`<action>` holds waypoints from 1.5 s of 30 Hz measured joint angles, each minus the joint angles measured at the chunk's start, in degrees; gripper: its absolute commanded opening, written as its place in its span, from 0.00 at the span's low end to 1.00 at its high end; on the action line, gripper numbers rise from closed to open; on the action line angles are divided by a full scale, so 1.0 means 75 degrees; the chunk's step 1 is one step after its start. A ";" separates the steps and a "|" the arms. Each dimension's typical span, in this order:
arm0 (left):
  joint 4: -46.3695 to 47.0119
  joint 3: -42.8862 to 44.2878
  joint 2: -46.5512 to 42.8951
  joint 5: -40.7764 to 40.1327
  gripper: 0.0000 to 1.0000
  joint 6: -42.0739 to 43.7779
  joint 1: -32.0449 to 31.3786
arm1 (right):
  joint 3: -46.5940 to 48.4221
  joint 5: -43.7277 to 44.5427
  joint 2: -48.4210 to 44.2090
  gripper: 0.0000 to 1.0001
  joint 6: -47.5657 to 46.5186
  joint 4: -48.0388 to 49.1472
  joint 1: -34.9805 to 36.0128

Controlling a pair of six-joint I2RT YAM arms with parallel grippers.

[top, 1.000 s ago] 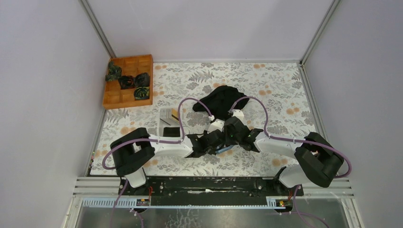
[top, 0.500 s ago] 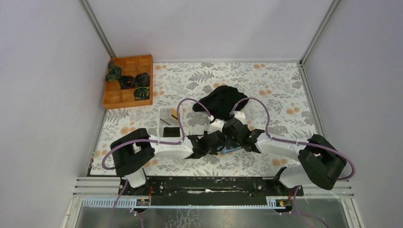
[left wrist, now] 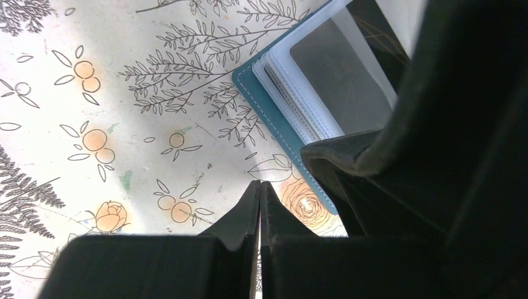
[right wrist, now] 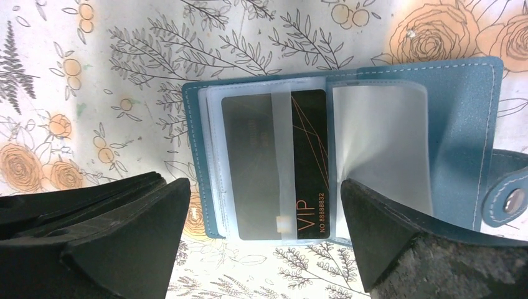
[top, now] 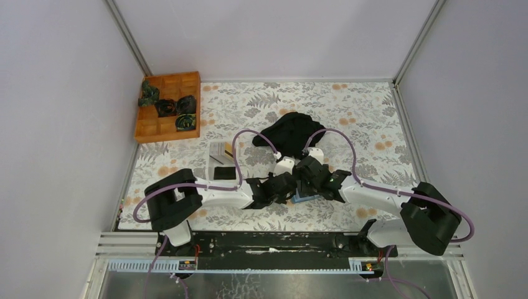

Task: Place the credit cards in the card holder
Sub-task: Insert the credit card into the card holder.

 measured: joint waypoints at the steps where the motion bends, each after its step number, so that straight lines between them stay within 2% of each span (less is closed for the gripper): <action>1: 0.0003 -0.0003 -0.0035 -0.0017 0.00 -0.0006 -0.0012 | 0.0000 -0.0003 -0.0050 0.99 -0.0020 -0.0017 0.0000; 7: -0.0017 -0.0017 -0.0466 -0.0294 0.00 -0.0102 -0.0041 | 0.0233 0.0012 -0.0399 0.99 -0.0277 -0.0143 0.0000; 10: -0.0041 -0.0017 -0.0822 -0.0522 0.05 -0.0137 -0.0044 | 0.0338 0.0061 -0.0743 0.99 -0.0493 -0.0111 0.0006; 14: -0.0055 -0.0321 -0.1478 -0.0965 0.20 -0.0192 -0.0041 | 0.0350 0.0111 -0.1507 0.99 -0.0889 0.0213 0.0093; 17: -0.0023 -0.0790 -0.2130 -0.1294 0.34 -0.0219 -0.0041 | 0.0347 0.0408 -0.2025 0.99 -0.1113 0.0697 0.0122; 21: 0.0178 -0.1352 -0.3080 -0.1617 0.47 -0.0175 -0.0041 | 0.0090 0.0901 -0.2736 0.99 -0.1189 0.1492 0.0128; 22: 0.0268 -0.1460 -0.3273 -0.1667 0.49 -0.0160 -0.0041 | -0.0038 0.1003 -0.2926 1.00 -0.1198 0.1661 0.0128; 25: 0.0571 -0.1679 -0.3558 -0.1751 0.56 -0.0134 -0.0041 | -0.0554 0.1212 -0.3488 0.92 -0.1279 0.2113 0.0128; 27: 0.0764 -0.1798 -0.3558 -0.1740 0.59 -0.0128 -0.0041 | -0.0804 0.1361 -0.3695 0.91 -0.1300 0.2194 0.0128; 31: 0.1142 -0.2057 -0.3375 -0.1582 0.62 -0.0143 -0.0041 | -0.0778 0.1746 -0.3649 0.94 -0.1233 0.1649 0.0128; 38: 0.1740 -0.2506 -0.3037 -0.1110 0.64 -0.0315 -0.0041 | -0.0478 0.2515 -0.3150 1.00 -0.0571 -0.0423 0.0134; 45: 0.2162 -0.2541 -0.2672 -0.0699 0.65 -0.0428 -0.0041 | -0.0755 0.2658 -0.3812 0.99 0.0233 -0.1457 0.0134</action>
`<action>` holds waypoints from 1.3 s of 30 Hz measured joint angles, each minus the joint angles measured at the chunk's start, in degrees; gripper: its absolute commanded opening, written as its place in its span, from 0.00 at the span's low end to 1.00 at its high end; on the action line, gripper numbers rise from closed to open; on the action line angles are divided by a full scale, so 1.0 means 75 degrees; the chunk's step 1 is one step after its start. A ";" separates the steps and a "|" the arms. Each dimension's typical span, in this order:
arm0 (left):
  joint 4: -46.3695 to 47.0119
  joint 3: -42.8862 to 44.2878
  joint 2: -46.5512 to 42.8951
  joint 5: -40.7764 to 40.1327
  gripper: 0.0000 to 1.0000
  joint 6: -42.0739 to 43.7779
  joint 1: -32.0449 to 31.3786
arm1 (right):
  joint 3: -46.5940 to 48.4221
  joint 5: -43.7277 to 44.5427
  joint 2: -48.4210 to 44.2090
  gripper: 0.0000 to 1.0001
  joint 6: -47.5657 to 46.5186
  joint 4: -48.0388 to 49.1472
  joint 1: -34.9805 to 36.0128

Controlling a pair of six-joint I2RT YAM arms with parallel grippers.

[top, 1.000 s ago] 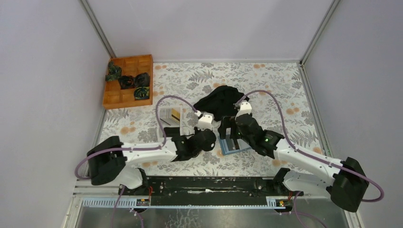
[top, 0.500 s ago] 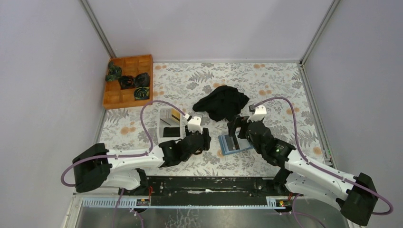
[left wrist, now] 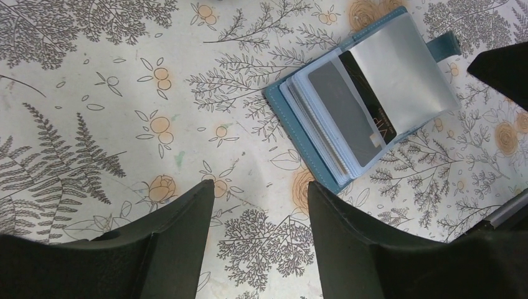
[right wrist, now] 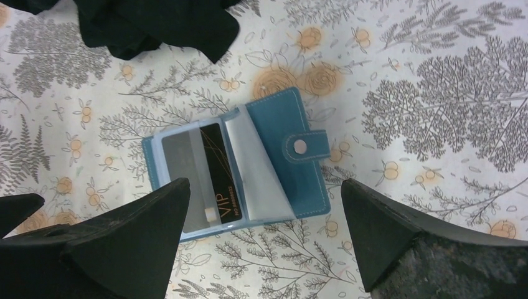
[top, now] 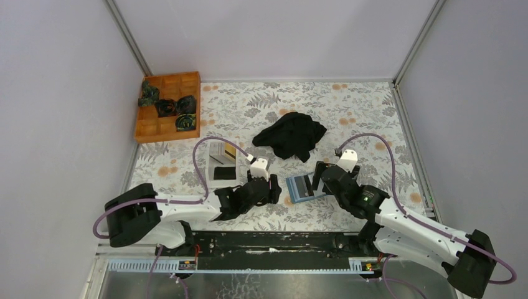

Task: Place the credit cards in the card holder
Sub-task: Insert the credit card into the card holder, then close the card holder at the center of the board.

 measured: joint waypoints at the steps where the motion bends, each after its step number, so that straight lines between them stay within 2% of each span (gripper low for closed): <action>1: 0.0038 -0.0006 0.0029 0.0023 0.65 -0.0012 0.0000 | -0.0050 -0.0003 -0.0047 0.99 0.0105 -0.0067 0.0000; 18: 0.0396 -0.0026 0.0163 0.0356 0.65 -0.0047 0.0000 | -0.1209 -0.0085 -0.0356 0.99 0.1594 -0.0242 0.0000; 28: 0.0399 -0.0026 0.0242 0.0379 0.65 -0.0102 0.0000 | -0.1836 -0.0087 -0.0664 0.98 0.1848 0.0510 0.0000; 39: 0.0399 -0.0023 0.0350 0.0472 0.64 -0.0111 0.0000 | -0.2253 -0.0076 -0.0440 0.81 0.2174 0.1411 -0.0076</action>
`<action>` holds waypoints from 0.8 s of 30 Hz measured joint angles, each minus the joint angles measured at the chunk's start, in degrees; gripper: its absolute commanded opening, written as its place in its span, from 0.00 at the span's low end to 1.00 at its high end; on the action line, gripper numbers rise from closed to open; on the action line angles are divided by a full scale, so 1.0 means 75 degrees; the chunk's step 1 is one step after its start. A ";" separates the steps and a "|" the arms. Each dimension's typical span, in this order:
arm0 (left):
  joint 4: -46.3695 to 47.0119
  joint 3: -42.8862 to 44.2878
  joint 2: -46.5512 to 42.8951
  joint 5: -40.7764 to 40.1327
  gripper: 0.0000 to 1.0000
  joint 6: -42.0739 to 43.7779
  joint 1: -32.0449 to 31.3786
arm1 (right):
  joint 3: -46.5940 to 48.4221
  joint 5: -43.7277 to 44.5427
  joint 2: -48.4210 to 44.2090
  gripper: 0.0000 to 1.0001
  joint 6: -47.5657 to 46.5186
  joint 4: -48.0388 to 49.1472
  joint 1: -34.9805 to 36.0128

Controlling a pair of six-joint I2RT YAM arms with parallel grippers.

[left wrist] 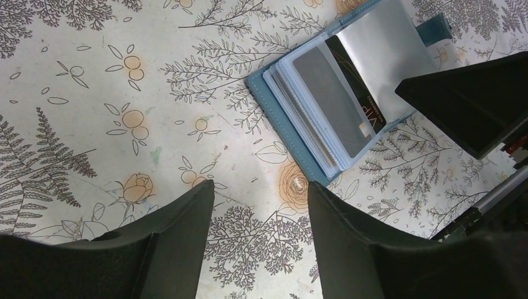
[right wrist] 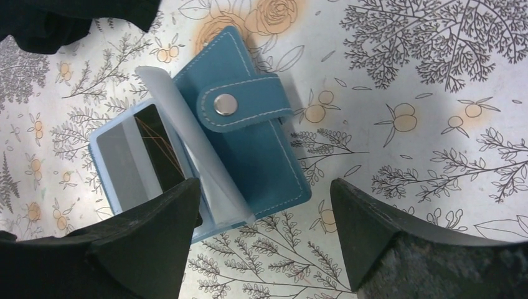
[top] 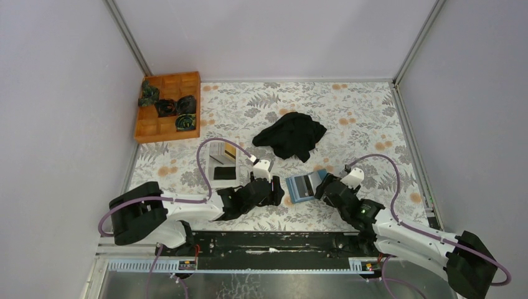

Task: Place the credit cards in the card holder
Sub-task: Close the card holder at the center of the board.

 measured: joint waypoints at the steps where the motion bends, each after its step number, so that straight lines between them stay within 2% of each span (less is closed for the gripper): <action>1: 0.0000 0.0000 0.0000 0.0012 0.64 0.0000 0.0000 | -0.0067 0.0000 0.0000 0.79 0.0035 0.0055 -0.0015; 7: 0.0003 0.0000 0.0009 0.0029 0.64 -0.0009 0.0000 | -0.0425 0.0020 -0.0475 0.68 0.0131 0.0408 -0.0041; 13: 0.0052 0.0000 0.0149 0.0047 0.64 -0.0085 0.0000 | -0.0574 0.0076 -0.1081 0.53 0.0096 0.0542 -0.0041; 18: 0.0108 -0.0003 0.0189 0.0061 0.64 -0.0166 0.0000 | -0.0589 0.0079 -0.1040 0.40 0.0070 0.0699 -0.0041; 21: 0.0256 -0.0023 0.0187 0.0079 0.65 -0.0233 0.0000 | -0.0632 0.0079 -0.0953 0.24 0.0041 0.0854 -0.0041; 24: 0.0373 -0.0079 0.0184 0.0096 0.65 -0.0306 0.0000 | -0.0662 0.0070 -0.0863 0.19 0.0023 0.0979 -0.0041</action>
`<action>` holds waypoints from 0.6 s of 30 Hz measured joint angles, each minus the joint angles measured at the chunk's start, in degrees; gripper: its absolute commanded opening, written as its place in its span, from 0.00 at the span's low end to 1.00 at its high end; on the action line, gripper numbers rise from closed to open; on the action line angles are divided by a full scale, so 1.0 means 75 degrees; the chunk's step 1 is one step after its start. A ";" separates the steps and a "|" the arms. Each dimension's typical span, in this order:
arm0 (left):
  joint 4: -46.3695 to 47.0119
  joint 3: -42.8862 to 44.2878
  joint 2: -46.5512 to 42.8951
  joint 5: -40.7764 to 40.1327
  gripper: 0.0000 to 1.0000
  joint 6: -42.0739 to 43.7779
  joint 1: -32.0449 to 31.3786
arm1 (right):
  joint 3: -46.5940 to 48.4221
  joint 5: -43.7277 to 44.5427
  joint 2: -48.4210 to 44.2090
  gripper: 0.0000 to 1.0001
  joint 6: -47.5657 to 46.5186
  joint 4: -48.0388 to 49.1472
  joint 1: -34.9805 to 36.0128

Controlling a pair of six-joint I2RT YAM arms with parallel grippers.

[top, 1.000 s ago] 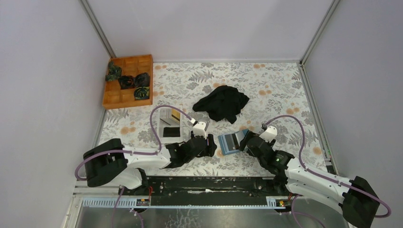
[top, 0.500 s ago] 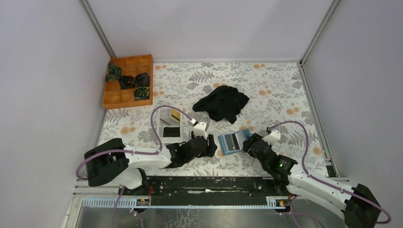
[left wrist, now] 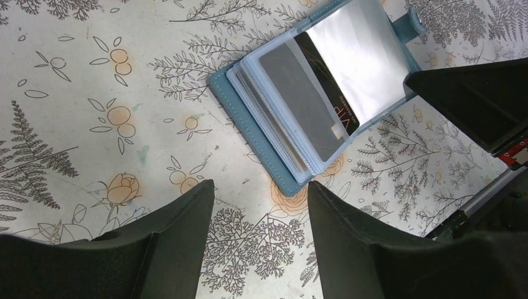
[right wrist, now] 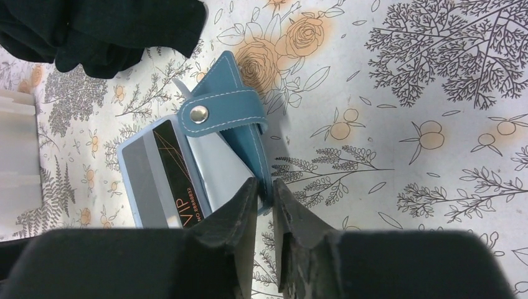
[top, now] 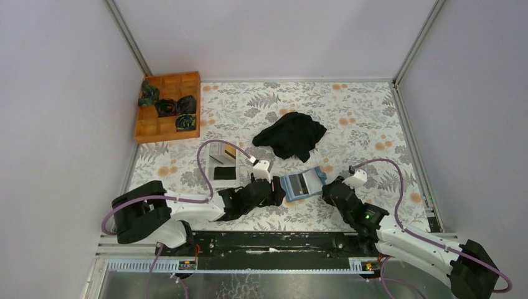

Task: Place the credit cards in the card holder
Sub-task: Close the card holder at the center of the board.

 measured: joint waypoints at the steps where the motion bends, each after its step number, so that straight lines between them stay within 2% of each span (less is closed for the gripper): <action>1: 0.0029 -0.0020 0.0000 0.0003 0.65 -0.0015 0.0000 | 0.0000 0.0000 0.0023 0.14 0.0000 0.0020 0.0000; 4: 0.0099 -0.0117 0.0000 0.0003 0.66 -0.0096 0.0000 | 0.0000 -0.0012 -0.0006 0.00 -0.0006 0.0067 0.0000; 8: 0.0315 -0.0367 -0.0003 0.0003 0.71 -0.0297 0.0000 | 0.0000 -0.0023 -0.0219 0.00 -0.0003 0.0067 0.0000; 18: 0.1527 -0.1090 0.0157 0.0128 0.72 -0.1244 0.0000 | 0.0003 -0.0026 -0.0871 0.00 0.0618 -0.0341 0.0000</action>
